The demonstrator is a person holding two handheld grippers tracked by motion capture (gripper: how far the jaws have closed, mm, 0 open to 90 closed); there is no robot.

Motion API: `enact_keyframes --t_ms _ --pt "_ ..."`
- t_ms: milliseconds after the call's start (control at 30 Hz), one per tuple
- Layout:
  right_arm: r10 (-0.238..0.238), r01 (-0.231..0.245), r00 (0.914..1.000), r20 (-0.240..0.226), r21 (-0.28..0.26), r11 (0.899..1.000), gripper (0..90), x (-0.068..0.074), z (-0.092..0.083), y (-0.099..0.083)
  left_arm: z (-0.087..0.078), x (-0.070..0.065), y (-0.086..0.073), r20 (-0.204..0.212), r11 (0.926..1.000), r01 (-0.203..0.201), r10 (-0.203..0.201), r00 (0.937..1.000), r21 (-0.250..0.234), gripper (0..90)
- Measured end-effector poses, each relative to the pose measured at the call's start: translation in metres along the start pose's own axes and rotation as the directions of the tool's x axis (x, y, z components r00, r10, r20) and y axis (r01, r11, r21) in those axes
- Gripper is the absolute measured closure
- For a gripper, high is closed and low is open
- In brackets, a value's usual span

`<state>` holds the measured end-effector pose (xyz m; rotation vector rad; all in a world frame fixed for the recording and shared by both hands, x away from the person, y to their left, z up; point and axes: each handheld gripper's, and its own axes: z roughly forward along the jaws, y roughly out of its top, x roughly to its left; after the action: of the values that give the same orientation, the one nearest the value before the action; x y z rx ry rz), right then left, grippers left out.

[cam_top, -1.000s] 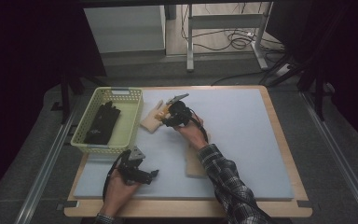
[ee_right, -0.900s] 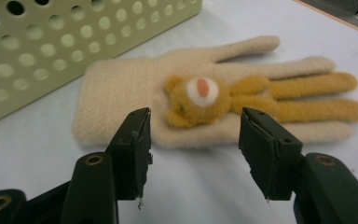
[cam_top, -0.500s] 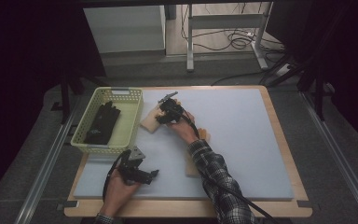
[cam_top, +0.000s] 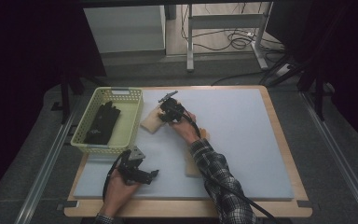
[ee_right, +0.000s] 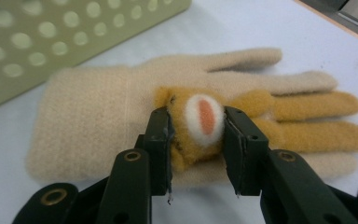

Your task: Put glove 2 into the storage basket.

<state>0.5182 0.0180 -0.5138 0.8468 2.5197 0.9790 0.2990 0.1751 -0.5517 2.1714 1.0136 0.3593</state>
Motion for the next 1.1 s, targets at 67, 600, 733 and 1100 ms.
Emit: enact_keyframes --t_ms 67,600,733,1100 --pt "-0.001 0.001 1.0 -0.005 -0.011 1.0 63.6 0.0 -0.006 0.0 0.0 0.0 0.0 0.0 1.0 0.0 0.0 1.0 0.0 1.4" --pt "-0.087 0.078 0.9899 -0.112 -0.084 0.993 63.1 0.013 -0.073 -0.006 0.0 0.0 0.0 -0.001 1.0 -0.002 0.002 1.0 0.002 1.4" --pt "-0.116 0.105 0.9846 -0.131 -0.091 0.99 63.1 0.013 -0.093 -0.016 0.0 0.0 0.0 -0.001 1.0 -0.003 0.003 1.0 0.002 1.3" --pt "-0.175 0.155 0.9584 -0.226 -0.103 0.983 63.2 0.002 -0.145 -0.054 0.0 0.0 0.0 0.0 1.0 -0.001 0.001 1.0 0.001 1.4"
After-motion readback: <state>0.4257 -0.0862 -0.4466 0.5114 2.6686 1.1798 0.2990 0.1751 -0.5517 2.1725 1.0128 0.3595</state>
